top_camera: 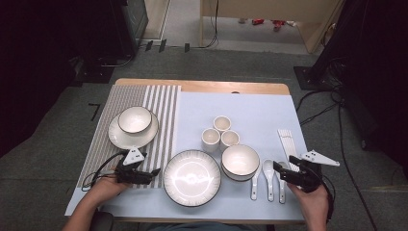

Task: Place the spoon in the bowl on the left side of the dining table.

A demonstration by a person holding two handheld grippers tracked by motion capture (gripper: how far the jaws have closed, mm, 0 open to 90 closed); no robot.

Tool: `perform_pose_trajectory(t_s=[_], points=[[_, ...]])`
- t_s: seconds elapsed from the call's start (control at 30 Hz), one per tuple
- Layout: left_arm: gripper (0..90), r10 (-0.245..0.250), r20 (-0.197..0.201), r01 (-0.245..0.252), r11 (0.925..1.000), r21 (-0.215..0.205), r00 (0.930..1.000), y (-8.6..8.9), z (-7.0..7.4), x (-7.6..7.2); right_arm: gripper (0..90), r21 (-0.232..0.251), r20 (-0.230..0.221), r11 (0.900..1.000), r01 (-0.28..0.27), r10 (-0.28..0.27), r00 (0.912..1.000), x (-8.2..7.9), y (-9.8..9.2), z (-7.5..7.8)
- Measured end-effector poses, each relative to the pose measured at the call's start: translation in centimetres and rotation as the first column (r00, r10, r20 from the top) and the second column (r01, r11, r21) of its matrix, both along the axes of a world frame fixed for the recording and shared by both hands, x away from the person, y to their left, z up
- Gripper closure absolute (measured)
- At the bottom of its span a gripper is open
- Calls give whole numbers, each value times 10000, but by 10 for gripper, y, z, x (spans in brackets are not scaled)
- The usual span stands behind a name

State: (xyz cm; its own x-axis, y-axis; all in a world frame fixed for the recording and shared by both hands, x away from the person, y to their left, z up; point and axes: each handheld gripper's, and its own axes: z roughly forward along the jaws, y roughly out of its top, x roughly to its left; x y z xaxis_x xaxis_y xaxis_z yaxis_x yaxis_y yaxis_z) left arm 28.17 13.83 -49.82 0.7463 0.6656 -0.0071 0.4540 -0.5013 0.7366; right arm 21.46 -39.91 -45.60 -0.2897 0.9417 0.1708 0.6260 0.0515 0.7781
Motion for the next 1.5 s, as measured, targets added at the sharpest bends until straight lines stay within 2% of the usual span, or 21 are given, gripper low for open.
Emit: perform_pose_trajectory(t_s=[0.2,0.33,0.4,0.63,0.9,1.0,1.5], points=[[188,-3,1,3,10000,8,10000,0,0,0,311,156,-228,9998,85,-81,9997,-1,-1,-4],[188,-5,1,5,10000,9,10000,0,0,0,386,-101,280,9991,416,-413,9988,-7,0,-5],[188,-3,1,3,10000,7,10000,0,0,0,381,82,146,9991,404,-405,9991,-7,-1,-5],[188,-4,2,4,10000,8,10000,0,0,0,388,41,-127,9990,445,-445,9989,-6,-4,-11],[188,0,1,0,10000,5,10000,0,0,0,428,-237,11,9979,603,-603,9982,-7,-8,-18],[188,0,0,0,10000,6,10000,0,0,0,449,-201,-6,9979,614,-614,9981,-8,-9,-21],[188,0,-1,0,10000,1,10000,0,0,0,461,-314,-368,9970,705,-717,9968,-9,-7,-30]])
